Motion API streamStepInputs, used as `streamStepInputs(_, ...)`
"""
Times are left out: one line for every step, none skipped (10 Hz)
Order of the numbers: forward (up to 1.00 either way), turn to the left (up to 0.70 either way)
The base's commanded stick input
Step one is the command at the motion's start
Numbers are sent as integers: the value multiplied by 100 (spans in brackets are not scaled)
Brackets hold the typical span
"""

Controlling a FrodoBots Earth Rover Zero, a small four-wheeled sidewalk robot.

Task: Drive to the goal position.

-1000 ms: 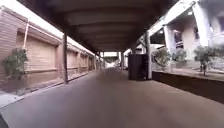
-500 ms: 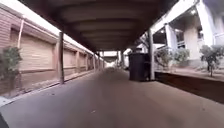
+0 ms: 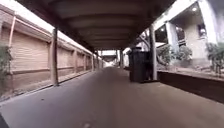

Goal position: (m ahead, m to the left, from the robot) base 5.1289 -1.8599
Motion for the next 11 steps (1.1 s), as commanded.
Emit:
streamStepInputs(70, 0)
streamStepInputs(70, 0)
streamStepInputs(70, 0)
streamStepInputs(70, 0)
streamStepInputs(70, 0)
streamStepInputs(70, 0)
streamStepInputs(70, 0)
streamStepInputs(70, 0)
streamStepInputs(70, 0)
streamStepInputs(70, 0)
streamStepInputs(70, 0)
